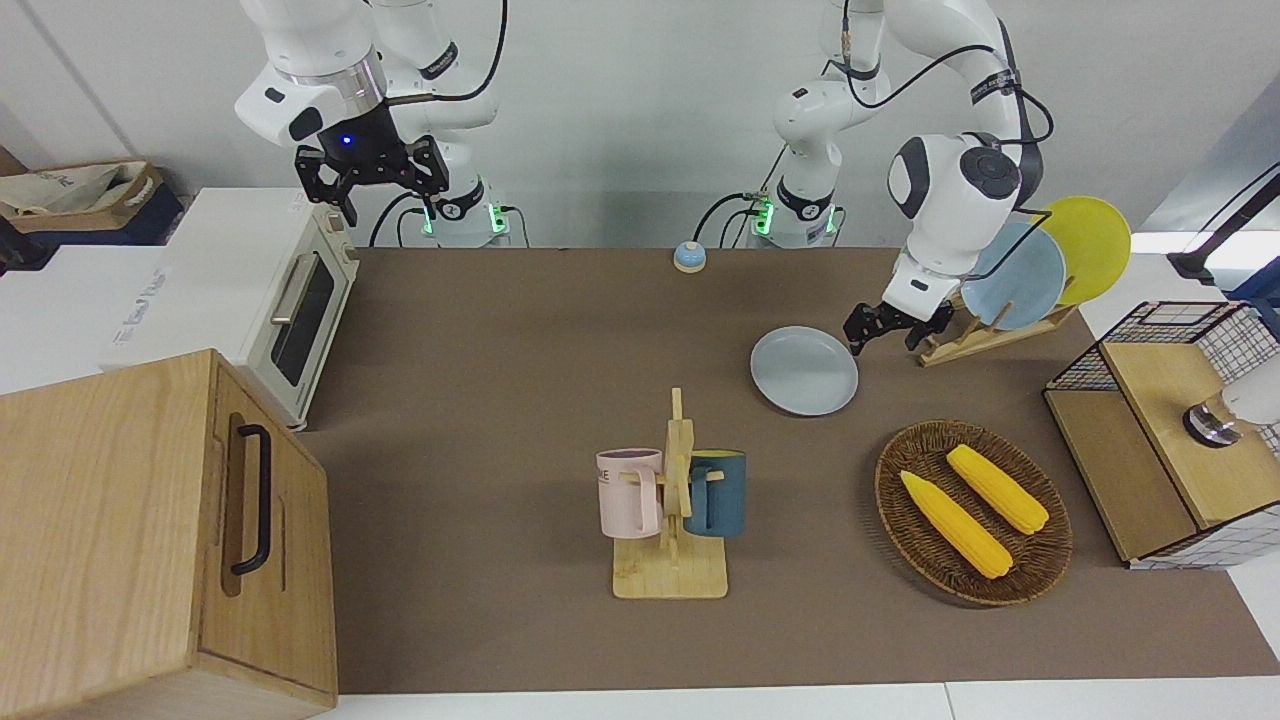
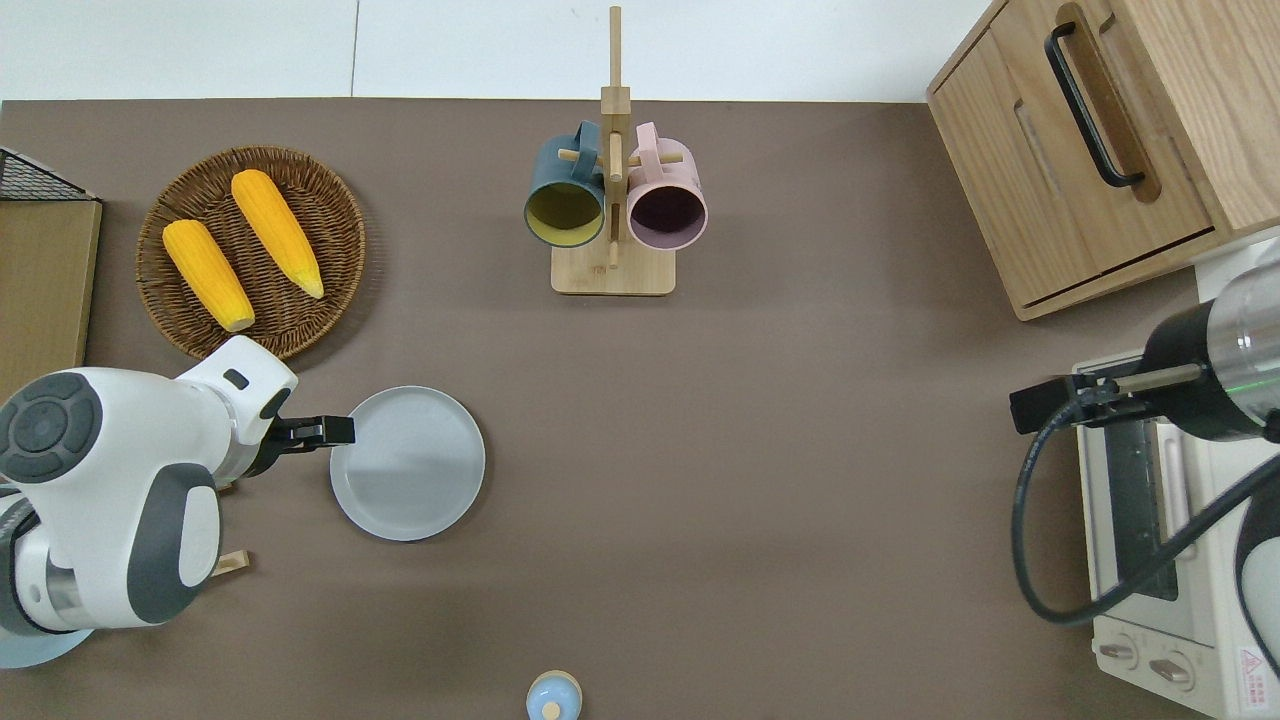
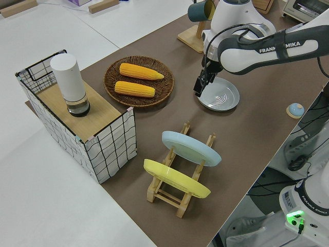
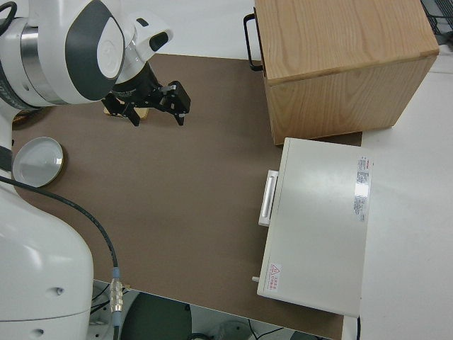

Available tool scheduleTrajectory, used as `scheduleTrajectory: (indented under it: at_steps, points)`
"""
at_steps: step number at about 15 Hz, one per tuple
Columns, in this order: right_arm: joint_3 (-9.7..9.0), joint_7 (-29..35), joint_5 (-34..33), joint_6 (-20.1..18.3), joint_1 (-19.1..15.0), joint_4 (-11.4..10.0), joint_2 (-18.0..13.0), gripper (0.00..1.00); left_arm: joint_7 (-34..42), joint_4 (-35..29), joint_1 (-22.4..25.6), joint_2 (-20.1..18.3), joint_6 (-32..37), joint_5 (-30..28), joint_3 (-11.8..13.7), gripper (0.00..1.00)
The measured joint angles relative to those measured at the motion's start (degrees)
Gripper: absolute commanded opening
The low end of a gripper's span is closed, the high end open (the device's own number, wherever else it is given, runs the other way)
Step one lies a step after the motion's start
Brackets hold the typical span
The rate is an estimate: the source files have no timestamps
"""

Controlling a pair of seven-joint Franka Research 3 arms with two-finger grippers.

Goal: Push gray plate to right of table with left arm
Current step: 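Move the left gripper down beside the gray plate's edge nearest it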

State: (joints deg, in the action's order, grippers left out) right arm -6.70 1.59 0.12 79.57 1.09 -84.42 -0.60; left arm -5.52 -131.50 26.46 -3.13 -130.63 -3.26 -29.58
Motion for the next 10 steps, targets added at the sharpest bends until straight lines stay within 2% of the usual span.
scheduleTrajectory:
  at_steps: [4, 10]
  points:
    - [0.0, 0.0, 0.0, 0.0, 0.0, 0.0, 0.0, 0.983, 0.0, -5.51, -0.06, -0.07, -7.28, -0.6, -0.05, 0.99]
    - [0.0, 0.0, 0.0, 0.0, 0.0, 0.0, 0.0, 0.983, -0.3, -10.65, -1.78, -0.16, -14.37, -1.83, -0.13, 0.96]
